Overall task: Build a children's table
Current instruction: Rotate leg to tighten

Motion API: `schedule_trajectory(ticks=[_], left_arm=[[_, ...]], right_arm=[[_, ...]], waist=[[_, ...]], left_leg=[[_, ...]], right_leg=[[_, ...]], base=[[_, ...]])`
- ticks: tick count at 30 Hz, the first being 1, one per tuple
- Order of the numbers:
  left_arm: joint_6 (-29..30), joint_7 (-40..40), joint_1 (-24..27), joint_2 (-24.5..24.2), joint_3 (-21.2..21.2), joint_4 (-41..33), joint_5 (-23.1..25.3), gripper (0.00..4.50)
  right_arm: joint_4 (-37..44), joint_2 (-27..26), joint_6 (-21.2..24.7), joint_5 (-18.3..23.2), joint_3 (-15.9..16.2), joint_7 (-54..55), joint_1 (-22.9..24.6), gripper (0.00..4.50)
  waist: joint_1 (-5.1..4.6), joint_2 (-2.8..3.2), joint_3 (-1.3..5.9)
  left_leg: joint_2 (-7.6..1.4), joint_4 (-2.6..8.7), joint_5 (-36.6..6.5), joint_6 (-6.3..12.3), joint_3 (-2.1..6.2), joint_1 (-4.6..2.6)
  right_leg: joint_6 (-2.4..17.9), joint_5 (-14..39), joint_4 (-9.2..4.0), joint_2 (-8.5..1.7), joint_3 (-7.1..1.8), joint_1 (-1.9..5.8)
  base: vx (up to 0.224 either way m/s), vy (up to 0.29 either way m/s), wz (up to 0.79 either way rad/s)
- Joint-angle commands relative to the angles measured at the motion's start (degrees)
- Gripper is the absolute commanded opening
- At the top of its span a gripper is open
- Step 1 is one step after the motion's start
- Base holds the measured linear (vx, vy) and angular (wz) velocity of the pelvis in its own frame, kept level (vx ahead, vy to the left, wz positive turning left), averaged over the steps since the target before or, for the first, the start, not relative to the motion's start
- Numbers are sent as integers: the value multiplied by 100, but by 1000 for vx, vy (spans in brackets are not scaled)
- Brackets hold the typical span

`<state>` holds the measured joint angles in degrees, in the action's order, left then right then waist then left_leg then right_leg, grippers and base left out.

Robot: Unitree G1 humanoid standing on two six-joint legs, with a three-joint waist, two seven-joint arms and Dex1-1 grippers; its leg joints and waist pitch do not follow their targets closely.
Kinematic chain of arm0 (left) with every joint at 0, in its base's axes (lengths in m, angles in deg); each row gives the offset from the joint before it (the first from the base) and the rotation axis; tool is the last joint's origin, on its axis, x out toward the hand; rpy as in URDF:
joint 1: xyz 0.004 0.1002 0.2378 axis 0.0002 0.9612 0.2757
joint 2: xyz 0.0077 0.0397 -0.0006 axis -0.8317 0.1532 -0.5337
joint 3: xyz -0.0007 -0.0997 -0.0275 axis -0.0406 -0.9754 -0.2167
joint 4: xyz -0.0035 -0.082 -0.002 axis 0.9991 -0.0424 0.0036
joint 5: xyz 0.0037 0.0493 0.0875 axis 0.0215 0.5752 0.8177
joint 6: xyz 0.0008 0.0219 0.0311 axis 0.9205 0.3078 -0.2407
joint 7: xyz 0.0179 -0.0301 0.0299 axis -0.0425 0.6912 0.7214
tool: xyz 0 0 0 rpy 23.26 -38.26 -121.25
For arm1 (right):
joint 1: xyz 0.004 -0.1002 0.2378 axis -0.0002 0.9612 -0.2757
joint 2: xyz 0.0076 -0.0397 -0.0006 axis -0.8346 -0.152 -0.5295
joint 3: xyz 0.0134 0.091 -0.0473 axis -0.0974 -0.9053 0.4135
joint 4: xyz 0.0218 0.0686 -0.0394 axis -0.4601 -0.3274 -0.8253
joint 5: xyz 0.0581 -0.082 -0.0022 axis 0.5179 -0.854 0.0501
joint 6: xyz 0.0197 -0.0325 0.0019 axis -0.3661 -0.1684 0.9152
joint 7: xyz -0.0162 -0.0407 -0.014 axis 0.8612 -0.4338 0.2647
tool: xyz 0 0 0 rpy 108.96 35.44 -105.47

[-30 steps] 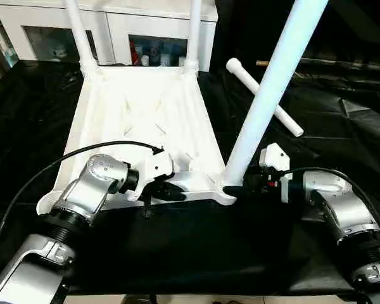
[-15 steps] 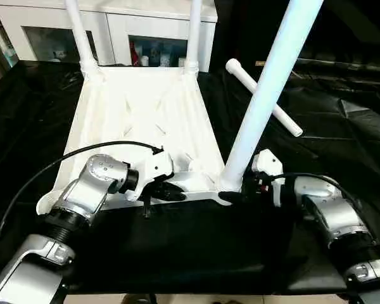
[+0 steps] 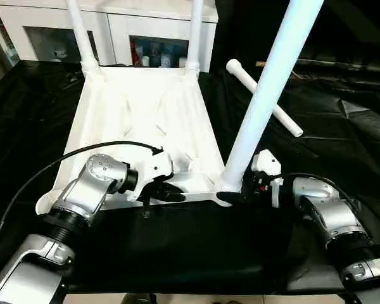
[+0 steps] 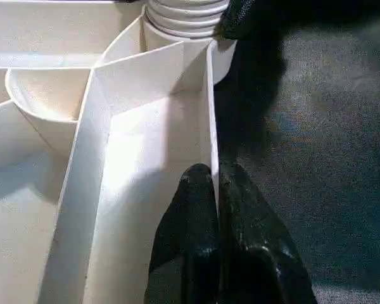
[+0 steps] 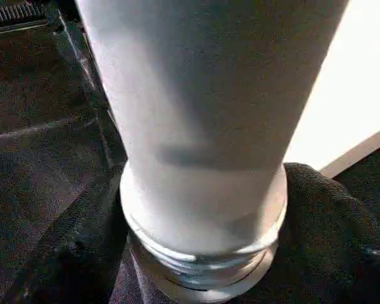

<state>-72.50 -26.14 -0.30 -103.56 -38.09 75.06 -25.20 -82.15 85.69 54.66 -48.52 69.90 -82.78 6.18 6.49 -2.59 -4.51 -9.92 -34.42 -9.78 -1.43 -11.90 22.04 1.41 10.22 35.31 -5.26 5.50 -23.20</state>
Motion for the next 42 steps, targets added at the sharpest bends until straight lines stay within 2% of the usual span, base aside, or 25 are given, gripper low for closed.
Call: schedule_trajectory(ticks=[1,6,8,10,12,14,23,25,27,28,29,30,32,33,34,35,36,37,38,39,40,41,42], left_arm=[[-83,-190,-55,92,15,-115,-189,0],[-57,-220,-24,63,14,-153,-186,0],[-58,-229,-18,53,14,-155,-185,0],[-53,-237,-14,42,16,-158,-182,0],[-49,-246,-20,41,21,-152,-178,0],[-41,-256,-32,50,21,-143,-181,0],[-31,-251,-40,67,35,-128,-181,0],[-16,-219,-24,82,25,-129,-186,0],[52,118,-11,159,-30,-21,-88,0],[73,362,-20,220,-53,76,-1,0],[109,467,-22,252,-68,113,26,0],[186,669,-27,315,-98,185,76,0],[554,1377,-21,766,-240,313,67,0],[570,1405,-19,787,-242,314,68,0],[764,1758,-12,1025,-247,339,122,0],[829,1909,-23,1109,-243,363,163,0],[1045,2383,-62,1378,-239,445,285,0],[1260,2947,-129,1726,-245,572,404,0],[1309,3141,-153,1852,-244,620,445,0],[1385,3296,-172,2025,-219,642,468,0],[1430,3370,-181,2130,-200,648,477,0],[1441,3460,-189,2222,-191,659,500,0],[1410,3556,-200,2333,-66,676,631,0]], right_arm=[[-58,3,-59,49,-123,22,-44,364],[-124,-34,-98,53,-138,32,-19,349],[-138,-49,-99,68,-152,35,-12,315],[-158,-62,-111,76,-160,39,-8,312],[-179,-73,-120,83,-172,43,-4,288],[-181,-82,-119,88,-183,41,5,283],[-156,-78,-96,127,-232,50,74,280],[-161,-93,-22,119,-286,222,101,280],[-387,-227,0,22,-456,923,123,280],[-550,-317,8,-13,-548,1294,126,280],[-611,-357,6,-21,-584,1431,133,280],[-723,-434,0,-30,-649,1674,146,279],[-1214,-869,9,-27,-895,2823,113,279],[-1238,-891,8,-28,-904,2881,108,279],[-1502,-1129,27,-66,-976,3538,24,279],[-1575,-1190,36,-100,-977,3749,-23,279],[-1799,-1377,72,-206,-982,4402,-176,279],[-2037,-1588,160,-291,-1001,5062,-383,279],[-2121,-1668,189,-317,-1013,5283,-462,279],[-2204,-1765,220,-330,-1022,5493,-565,279],[-2251,-1823,232,-337,-1027,5612,-626,279],[-2283,-1873,224,-366,-1001,5636,-675,279],[-2311,-2005,170,-392,-945,5531,-749,279]], waist=[[-2,-11,505],[2,-1,507],[-3,-1,505],[2,9,505],[-1,9,506],[2,26,507],[3,14,513],[4,16,516],[-6,18,514],[-33,19,495],[-38,16,485],[-57,2,493],[-103,36,436],[-129,15,426],[-164,24,407],[-194,22,391],[-236,41,384],[-283,45,367],[-311,39,372],[-336,62,386],[-352,72,384],[-377,99,372],[-428,115,361]], left_leg=[[-401,370,-919,234,184,-140],[-403,369,-893,240,186,-137],[-405,372,-917,235,188,-137],[-404,370,-934,230,187,-141],[-405,374,-949,211,189,-138],[-404,372,-956,198,190,-143],[-404,367,-913,222,188,-140],[-404,365,-898,229,186,-140],[-404,370,-894,216,189,-139],[-402,381,-973,164,191,-145],[-395,388,-1071,117,199,-147],[-397,386,-1174,23,206,-144],[-379,410,-1516,-87,223,-178],[-379,418,-1614,-119,224,-183],[-383,425,-1837,-199,253,-219],[-372,432,-1978,-220,265,-234],[-371,431,-2190,-286,287,-254],[-350,429,-2440,-348,322,-311],[-338,413,-2535,-376,328,-330],[-329,384,-2721,-391,346,-408],[-322,364,-2812,-377,341,-437],[-318,370,-3011,-331,357,-471],[-338,404,-3267,-324,383,-462]], right_leg=[[1349,929,-353,-466,-360,309],[1364,874,-343,-462,-358,309],[1369,890,-345,-464,-357,309],[1371,900,-346,-463,-357,308],[1372,898,-346,-463,-357,311],[1373,903,-347,-467,-359,310],[1398,801,-335,-460,-357,315],[1408,769,-332,-463,-357,317],[1415,765,-327,-458,-357,307],[1410,887,-356,-469,-365,284],[1384,1054,-384,-480,-361,293],[1315,1282,-394,-494,-362,314],[1177,1891,-490,-499,-357,274],[1123,2114,-520,-506,-351,274],[1004,2569,-560,-515,-334,253],[929,2846,-602,-510,-314,243],[761,3286,-646,-519,-288,245],[593,3674,-720,-507,-231,220],[514,3815,-746,-504,-212,211],[408,3926,-818,-509,-173,174],[375,3916,-855,-506,-148,157],[297,3858,-914,-480,-70,164],[215,3824,-939,-457,10,192]], base=[[0,0,0],[0,0,0],[0,0,0],[0,0,0],[0,0,0],[0,0,0],[0,0,0],[0,0,0],[0,0,0],[0,0,0],[0,0,0],[0,0,0],[0,0,0],[0,0,0],[0,0,0],[0,0,0],[0,0,0],[0,0,0],[0,0,0],[-57,22,-1],[-57,22,-1],[0,0,0],[0,0,0]])
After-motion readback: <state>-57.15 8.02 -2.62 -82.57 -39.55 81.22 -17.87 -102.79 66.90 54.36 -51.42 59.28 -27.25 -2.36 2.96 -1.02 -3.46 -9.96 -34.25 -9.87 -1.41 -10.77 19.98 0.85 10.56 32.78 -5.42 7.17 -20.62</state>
